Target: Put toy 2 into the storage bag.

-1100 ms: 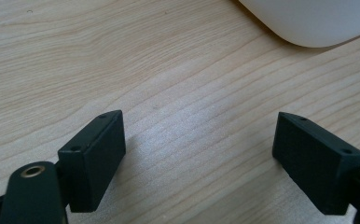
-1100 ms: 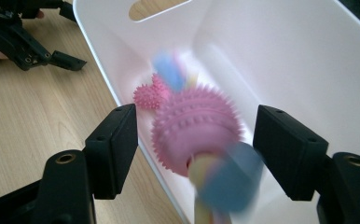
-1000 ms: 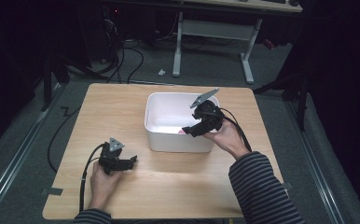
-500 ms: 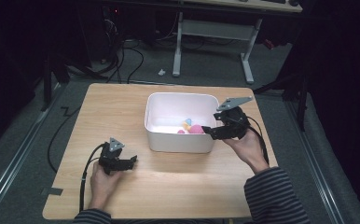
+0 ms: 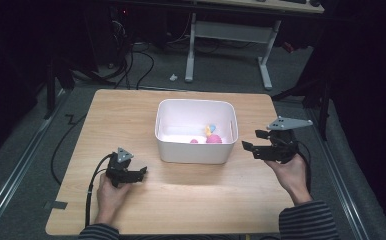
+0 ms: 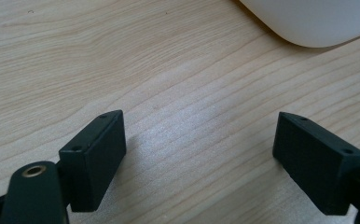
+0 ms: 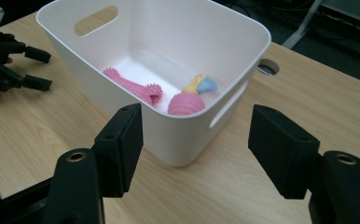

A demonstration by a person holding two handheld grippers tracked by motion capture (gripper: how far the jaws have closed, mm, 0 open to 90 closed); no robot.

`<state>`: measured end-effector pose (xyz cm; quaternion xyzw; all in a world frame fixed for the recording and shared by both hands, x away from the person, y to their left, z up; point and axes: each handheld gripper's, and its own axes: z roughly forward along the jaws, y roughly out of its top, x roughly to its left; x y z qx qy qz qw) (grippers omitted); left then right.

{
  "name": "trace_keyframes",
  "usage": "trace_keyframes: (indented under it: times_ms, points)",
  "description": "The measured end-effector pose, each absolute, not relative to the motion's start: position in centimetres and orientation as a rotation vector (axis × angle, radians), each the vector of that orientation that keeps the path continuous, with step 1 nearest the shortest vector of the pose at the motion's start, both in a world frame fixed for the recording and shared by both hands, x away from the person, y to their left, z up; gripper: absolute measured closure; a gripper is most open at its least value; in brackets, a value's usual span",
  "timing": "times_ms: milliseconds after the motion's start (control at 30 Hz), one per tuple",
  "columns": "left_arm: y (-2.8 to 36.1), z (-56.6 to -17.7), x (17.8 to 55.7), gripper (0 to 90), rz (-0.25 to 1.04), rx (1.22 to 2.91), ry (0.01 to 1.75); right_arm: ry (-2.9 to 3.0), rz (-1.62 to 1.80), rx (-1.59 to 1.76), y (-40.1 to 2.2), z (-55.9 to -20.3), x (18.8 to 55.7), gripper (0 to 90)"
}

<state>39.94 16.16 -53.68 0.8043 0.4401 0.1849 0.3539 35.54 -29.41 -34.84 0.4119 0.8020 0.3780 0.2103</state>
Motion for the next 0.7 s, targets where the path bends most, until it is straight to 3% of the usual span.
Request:
trace_keyframes:
  times_ms: [700]
  points:
    - [16.2, -53.7, 39.9, 17.4, 0.479, 2.080, 1.138, 2.051, 1.142, 1.261, -34.3, -38.2, 30.8, 36.3]
